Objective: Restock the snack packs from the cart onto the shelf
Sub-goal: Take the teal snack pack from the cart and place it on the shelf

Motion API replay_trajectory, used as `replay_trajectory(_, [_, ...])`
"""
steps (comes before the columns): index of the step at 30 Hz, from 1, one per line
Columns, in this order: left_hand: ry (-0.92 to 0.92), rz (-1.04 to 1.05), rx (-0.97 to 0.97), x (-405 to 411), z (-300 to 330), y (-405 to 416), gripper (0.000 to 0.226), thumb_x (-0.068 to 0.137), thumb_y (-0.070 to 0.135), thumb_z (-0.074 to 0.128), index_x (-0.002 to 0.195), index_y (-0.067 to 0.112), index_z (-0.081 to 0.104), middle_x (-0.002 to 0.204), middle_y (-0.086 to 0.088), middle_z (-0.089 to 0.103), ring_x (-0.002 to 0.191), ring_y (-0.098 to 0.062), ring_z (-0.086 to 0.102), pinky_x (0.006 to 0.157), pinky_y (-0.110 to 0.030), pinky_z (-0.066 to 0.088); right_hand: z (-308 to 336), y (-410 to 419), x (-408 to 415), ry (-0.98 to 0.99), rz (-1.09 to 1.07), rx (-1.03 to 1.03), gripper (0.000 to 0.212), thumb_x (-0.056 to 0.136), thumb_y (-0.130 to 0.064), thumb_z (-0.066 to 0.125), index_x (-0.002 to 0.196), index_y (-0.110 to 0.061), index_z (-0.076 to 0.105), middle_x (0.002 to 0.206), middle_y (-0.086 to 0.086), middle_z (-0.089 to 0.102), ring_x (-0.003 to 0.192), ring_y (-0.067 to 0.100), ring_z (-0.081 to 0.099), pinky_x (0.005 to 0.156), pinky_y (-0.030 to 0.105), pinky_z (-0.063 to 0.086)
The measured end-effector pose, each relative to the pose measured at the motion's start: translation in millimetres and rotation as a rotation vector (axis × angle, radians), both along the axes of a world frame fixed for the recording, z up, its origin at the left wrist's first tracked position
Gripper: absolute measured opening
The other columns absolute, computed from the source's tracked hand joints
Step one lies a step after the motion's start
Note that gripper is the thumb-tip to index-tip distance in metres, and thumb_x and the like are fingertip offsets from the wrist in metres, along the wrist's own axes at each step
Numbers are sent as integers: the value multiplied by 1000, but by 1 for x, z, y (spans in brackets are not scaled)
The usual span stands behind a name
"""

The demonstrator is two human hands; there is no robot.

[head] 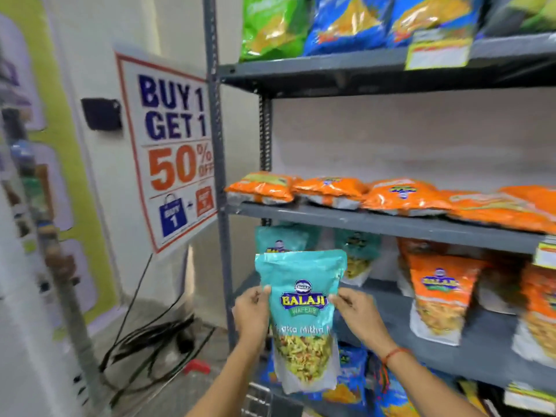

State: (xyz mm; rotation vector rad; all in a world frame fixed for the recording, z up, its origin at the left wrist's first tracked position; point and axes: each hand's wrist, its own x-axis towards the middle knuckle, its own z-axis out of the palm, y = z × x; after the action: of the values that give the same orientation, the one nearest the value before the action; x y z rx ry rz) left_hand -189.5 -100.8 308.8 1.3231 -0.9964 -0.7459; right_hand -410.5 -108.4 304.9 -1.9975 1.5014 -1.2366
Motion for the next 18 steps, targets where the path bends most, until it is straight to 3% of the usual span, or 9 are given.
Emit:
replay_trajectory(3, [-34,-11,22,-26,47,-14,23,76,30,68,56,21,67,67,-5,70,69,-23,65,76,-38,55,35,-4,-30,-14,-35,-61,78,79,-72,42,81,4,60,77,25,67,66,24,61,66,49,49])
replay_trajectory(5, [-26,-48,9,-43,83,-19,30,77,29,68,48,26,61,63,-2,64,66,-23,62,76,-40,56,70,1,-42,-40,-78,-106,66,79,-60,51,80,6,62,81,28,67,77,34,65,67,47,49])
replay_trajectory(8, [31,-162,-24,-60,129,-33,32,78,26,69,47,23,63,62,-2,67,64,-23,62,77,-46,58,120,2,-57,-85,-127,-128,50,78,-44,54,80,5,62,84,29,68,70,30,62,62,39,44])
replay_trajectory(13, [70,-308,-94,-80,188,-53,20,81,28,67,63,20,69,89,-10,76,90,-33,71,84,-53,58,181,3,-76,-241,-111,-109,28,91,-18,56,88,8,66,89,16,72,78,20,60,58,20,47])
replay_trajectory(18, [126,-367,-122,-94,205,-60,17,84,21,65,68,18,68,93,-11,76,88,-29,72,81,-46,60,200,-2,-90,-260,-121,-142,34,90,-24,57,90,9,63,100,22,72,95,39,64,81,50,52])
